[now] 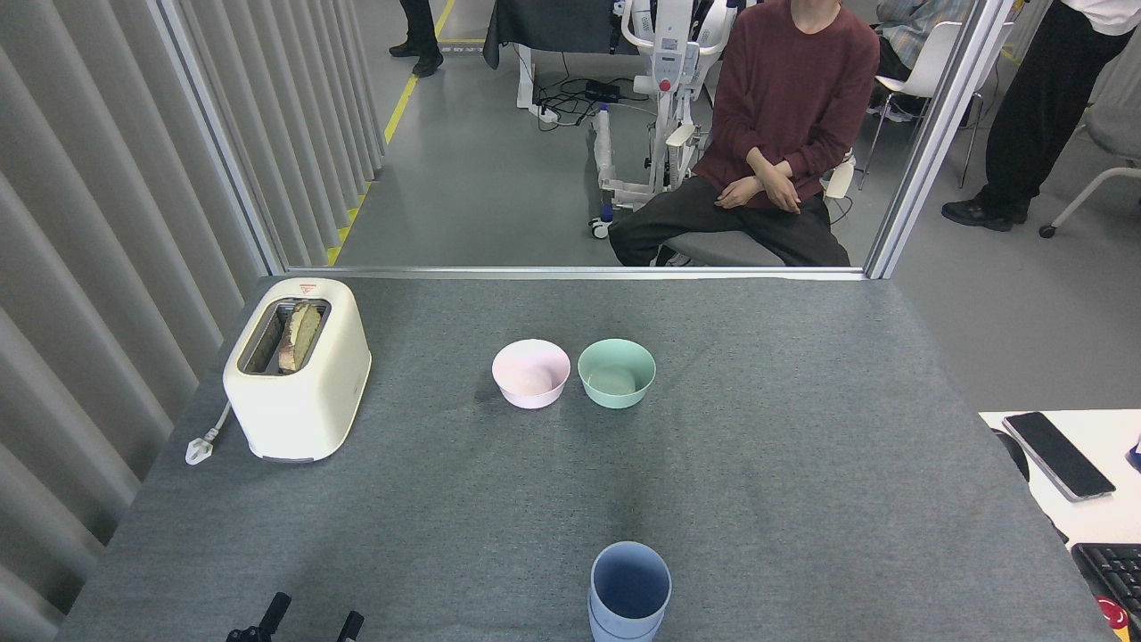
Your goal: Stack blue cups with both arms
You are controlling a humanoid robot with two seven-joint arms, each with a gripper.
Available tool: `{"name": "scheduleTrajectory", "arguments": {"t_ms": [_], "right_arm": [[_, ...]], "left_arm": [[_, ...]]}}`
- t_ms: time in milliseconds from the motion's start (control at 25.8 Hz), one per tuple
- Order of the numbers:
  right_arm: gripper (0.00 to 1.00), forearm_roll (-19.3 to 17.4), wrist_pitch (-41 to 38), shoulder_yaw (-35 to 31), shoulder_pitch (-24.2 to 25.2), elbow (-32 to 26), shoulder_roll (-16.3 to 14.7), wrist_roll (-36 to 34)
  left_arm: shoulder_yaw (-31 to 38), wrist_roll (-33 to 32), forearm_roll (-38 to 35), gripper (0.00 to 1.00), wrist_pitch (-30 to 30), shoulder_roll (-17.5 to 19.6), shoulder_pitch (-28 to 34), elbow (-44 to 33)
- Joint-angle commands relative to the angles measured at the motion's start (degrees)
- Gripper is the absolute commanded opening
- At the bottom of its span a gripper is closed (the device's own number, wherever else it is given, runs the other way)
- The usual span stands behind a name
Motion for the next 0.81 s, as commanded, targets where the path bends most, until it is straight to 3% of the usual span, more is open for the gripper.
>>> {"name": "scheduleTrajectory", "arguments": {"t_ms": [0,348,503,774], "right_arm": [[1.00,0.1,0.2,0.2,2.8,-1.6,0.3,-1.1],[1.00,-0.2,0.4,-0.1,4.8,-4.1,-0.2,-3.3],[1.00,-0.4,4.1,0.5,4.9,-3.6,-0.2,-3.7],[1.00,-0.5,5.5,1.2,5.7,-3.5,-0.5,-4.9]], "left_arm": [[0.3,-5.9,-2.1,0.99,5.0,0.8,4.3,-5.1],[7.0,-17.5,0.1,0.98,9.4,0.4,17.2,-19.8],[9.2,-18.0,1.3,0.98,11.2,0.1,21.0,-23.5],[9.5,-15.6,6.5,0.98,16.1,-4.7,22.9,-27.3]]}}
